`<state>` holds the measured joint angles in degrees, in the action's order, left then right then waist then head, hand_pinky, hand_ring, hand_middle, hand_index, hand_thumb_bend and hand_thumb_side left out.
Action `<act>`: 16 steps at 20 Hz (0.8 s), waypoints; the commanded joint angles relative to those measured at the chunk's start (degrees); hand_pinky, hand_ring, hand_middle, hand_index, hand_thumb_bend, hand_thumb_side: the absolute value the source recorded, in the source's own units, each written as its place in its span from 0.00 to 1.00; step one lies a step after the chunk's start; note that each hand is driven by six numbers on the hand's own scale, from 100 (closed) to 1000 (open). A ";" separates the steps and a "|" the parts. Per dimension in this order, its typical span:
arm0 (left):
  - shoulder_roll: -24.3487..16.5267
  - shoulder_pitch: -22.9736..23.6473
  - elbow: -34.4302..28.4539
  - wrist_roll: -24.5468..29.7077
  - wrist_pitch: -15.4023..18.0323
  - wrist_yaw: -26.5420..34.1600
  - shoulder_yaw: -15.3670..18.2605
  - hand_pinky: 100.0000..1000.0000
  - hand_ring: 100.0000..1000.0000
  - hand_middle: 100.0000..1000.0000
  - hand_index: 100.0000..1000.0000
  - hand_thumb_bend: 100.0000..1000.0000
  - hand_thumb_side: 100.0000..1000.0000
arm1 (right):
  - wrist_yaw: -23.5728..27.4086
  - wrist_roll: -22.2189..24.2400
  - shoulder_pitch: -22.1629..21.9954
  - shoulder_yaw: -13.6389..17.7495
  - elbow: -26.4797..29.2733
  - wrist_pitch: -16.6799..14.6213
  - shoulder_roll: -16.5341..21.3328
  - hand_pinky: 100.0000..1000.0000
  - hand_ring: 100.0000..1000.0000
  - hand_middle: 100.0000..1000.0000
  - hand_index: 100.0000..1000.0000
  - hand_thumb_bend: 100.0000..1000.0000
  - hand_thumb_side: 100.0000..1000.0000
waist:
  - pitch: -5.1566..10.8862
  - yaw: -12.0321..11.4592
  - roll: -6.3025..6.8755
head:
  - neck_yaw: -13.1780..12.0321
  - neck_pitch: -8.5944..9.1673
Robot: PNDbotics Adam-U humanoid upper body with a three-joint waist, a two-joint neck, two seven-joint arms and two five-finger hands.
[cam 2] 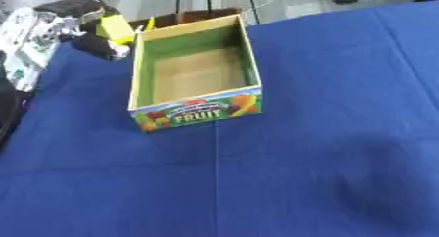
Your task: Pick up objects on the table and place them in the box.
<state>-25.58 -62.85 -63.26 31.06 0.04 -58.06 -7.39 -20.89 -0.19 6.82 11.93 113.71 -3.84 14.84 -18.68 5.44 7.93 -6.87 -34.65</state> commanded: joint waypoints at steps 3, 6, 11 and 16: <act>2.05 -2.95 0.22 -1.77 0.15 1.03 -0.40 0.15 0.45 0.47 0.45 0.00 0.57 | 1.27 0.72 1.28 -0.63 0.88 -0.36 1.66 0.76 0.84 0.64 0.73 0.00 0.86 | 1.23 1.02 0.19 | -1.23 0.09; 3.52 -3.71 1.42 -2.99 0.03 1.24 -0.44 0.15 0.45 0.47 0.44 0.00 0.58 | 1.71 1.22 2.03 -1.04 0.88 -0.40 1.70 0.77 0.85 0.64 0.73 0.00 0.86 | 1.03 2.21 0.58 | -2.20 0.27; 5.99 -4.38 5.74 -5.48 -0.38 0.34 0.42 0.15 0.45 0.46 0.44 0.00 0.57 | 3.03 2.56 4.30 -2.33 0.88 -0.87 1.86 0.77 0.85 0.64 0.73 0.00 0.86 | 0.11 5.00 1.26 | -4.47 0.68; 6.69 -5.24 11.18 -1.73 -0.28 -2.44 1.33 0.18 0.47 0.45 0.44 0.00 0.54 | 3.89 3.57 5.84 -3.15 0.88 -1.34 2.04 0.76 0.85 0.64 0.73 0.00 0.86 | -0.89 7.17 1.87 | -5.25 1.12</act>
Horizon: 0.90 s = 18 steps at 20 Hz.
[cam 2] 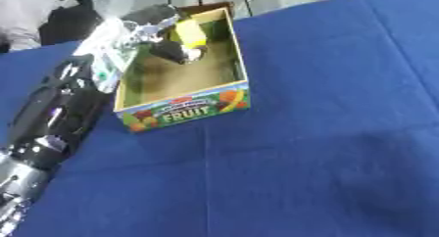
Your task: Pick up objects on the table and place them in the box.
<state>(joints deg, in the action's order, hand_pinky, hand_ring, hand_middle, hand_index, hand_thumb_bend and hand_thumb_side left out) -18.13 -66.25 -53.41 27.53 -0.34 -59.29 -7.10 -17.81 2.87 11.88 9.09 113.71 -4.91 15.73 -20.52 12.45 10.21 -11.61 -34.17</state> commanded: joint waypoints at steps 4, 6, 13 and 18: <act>-0.42 -2.31 3.72 5.32 -0.85 -3.01 2.09 0.21 0.48 0.46 0.44 0.00 0.52 | 0.99 0.96 1.49 -0.70 0.88 -0.57 1.22 0.76 0.85 0.64 0.73 0.00 0.86 | 0.27 1.23 -0.06 | -0.89 1.22; -0.28 -2.39 5.09 6.81 -1.77 -4.05 2.63 0.21 0.48 0.47 0.45 0.00 0.51 | 1.01 1.12 1.66 -0.82 0.88 -0.62 1.21 0.76 0.85 0.64 0.73 0.00 0.86 | 0.08 1.52 0.07 | -1.02 1.43; -0.45 -2.53 4.82 7.49 -0.95 -6.12 2.63 0.40 0.65 0.70 0.82 0.00 0.73 | 0.80 1.19 1.55 -0.82 0.88 -0.45 1.18 0.76 0.85 0.64 0.73 0.00 0.86 | 0.05 1.41 0.26 | -0.66 1.42; -0.99 -2.46 3.28 5.61 0.31 -10.86 2.37 0.55 0.77 0.79 0.95 0.34 0.68 | 0.71 1.18 1.23 -0.72 0.88 -0.38 1.14 0.76 0.85 0.64 0.73 0.00 0.86 | 0.28 1.02 0.06 | -0.36 0.99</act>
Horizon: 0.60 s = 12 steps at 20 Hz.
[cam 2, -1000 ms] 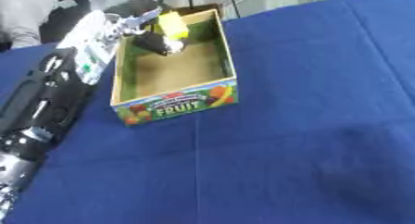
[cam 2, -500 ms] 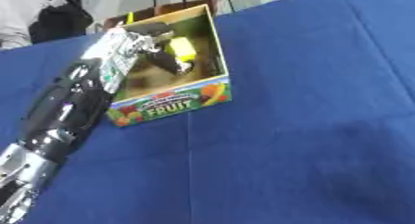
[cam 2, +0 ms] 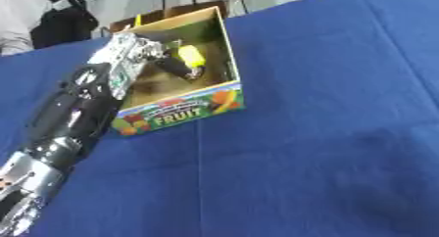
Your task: Pick up objects on the table and place them in the box.
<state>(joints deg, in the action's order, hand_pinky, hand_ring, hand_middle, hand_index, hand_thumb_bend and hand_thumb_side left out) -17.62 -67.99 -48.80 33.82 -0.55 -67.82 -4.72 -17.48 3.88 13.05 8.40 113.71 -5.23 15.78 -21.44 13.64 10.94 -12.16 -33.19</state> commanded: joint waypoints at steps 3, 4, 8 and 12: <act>-1.77 -0.60 -1.79 -0.60 0.97 -5.28 0.27 0.64 0.83 0.84 0.97 0.61 0.65 | 0.37 0.03 -0.14 0.08 0.88 -0.03 1.08 0.76 0.85 0.64 0.73 0.00 0.86 | 1.38 -0.46 -0.87 | 0.38 -0.33; -1.82 -0.58 -1.84 -0.05 1.27 -5.75 0.44 0.65 0.83 0.84 0.98 0.65 0.64 | 0.39 -0.01 -0.19 0.10 0.88 -0.02 1.07 0.76 0.85 0.64 0.73 0.00 0.86 | 1.43 -0.55 -0.92 | 0.43 -0.47; -2.26 -0.28 -3.53 0.75 2.01 -5.74 1.06 0.67 0.84 0.85 0.97 0.79 0.66 | 0.40 -0.06 -0.53 0.18 0.88 0.11 0.97 0.76 0.85 0.64 0.73 0.00 0.86 | 1.75 -1.08 -1.21 | 0.78 -1.57; -3.42 0.55 -7.57 0.37 2.56 -2.74 1.41 0.64 0.82 0.83 0.96 0.84 0.72 | 0.41 -0.27 -0.95 0.40 0.88 0.27 0.91 0.76 0.85 0.64 0.73 0.00 0.86 | 2.23 -1.88 -1.58 | 1.33 -3.57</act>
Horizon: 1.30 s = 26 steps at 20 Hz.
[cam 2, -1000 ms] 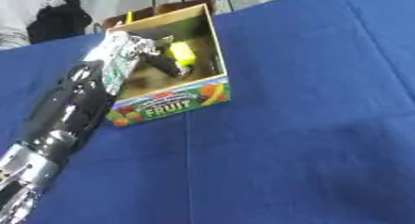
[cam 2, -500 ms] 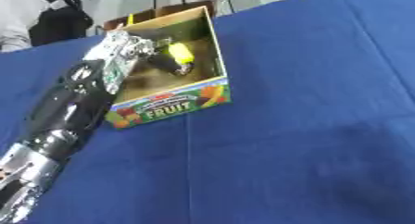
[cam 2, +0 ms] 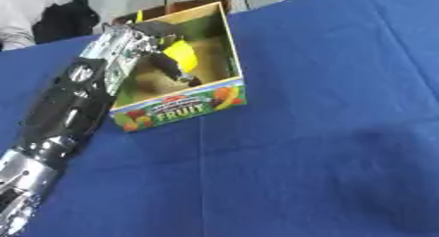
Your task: Pick up objects on the table and place them in the box.
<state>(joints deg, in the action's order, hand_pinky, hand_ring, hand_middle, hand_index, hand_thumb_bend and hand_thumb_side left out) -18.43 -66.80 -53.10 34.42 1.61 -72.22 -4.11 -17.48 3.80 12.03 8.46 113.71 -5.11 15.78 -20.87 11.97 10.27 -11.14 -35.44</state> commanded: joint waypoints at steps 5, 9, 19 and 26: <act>-4.77 1.64 -12.99 -7.65 -2.55 8.71 2.34 0.49 0.71 0.72 0.82 0.48 0.96 | 0.48 -0.77 -0.60 0.90 0.88 0.50 0.77 0.76 0.85 0.65 0.73 0.00 0.86 | 2.43 -1.55 -1.41 | 1.09 -2.95; -7.44 6.38 -24.94 -21.43 -8.32 19.94 3.90 0.43 0.63 0.64 0.78 0.39 0.95 | 0.68 -1.47 -1.29 1.57 0.88 0.87 0.57 0.76 0.85 0.65 0.73 0.00 0.86 | 3.22 -3.50 -2.09 | 1.39 -3.46; -11.81 21.97 -47.59 -40.90 -13.67 46.73 7.34 0.38 0.57 0.60 0.77 0.33 0.92 | 1.52 -3.58 -2.67 3.24 0.88 1.43 -0.15 0.76 0.85 0.65 0.73 0.00 0.85 | 5.08 -8.34 -4.91 | 1.96 -4.22; -7.54 35.39 -57.13 -48.41 -15.40 52.28 11.31 0.37 0.55 0.59 0.76 0.29 0.88 | 2.03 -5.16 -3.31 4.19 0.88 1.24 -0.35 0.76 0.85 0.65 0.73 0.00 0.85 | 5.79 -10.67 -6.59 | 4.65 -4.91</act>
<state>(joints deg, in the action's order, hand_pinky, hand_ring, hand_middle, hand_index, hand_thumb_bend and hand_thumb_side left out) -25.83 -31.09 -107.76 -12.66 -13.59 -20.74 5.76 -15.85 -0.90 8.52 12.09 113.71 -3.80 14.85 -16.24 1.26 3.77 -7.09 -39.81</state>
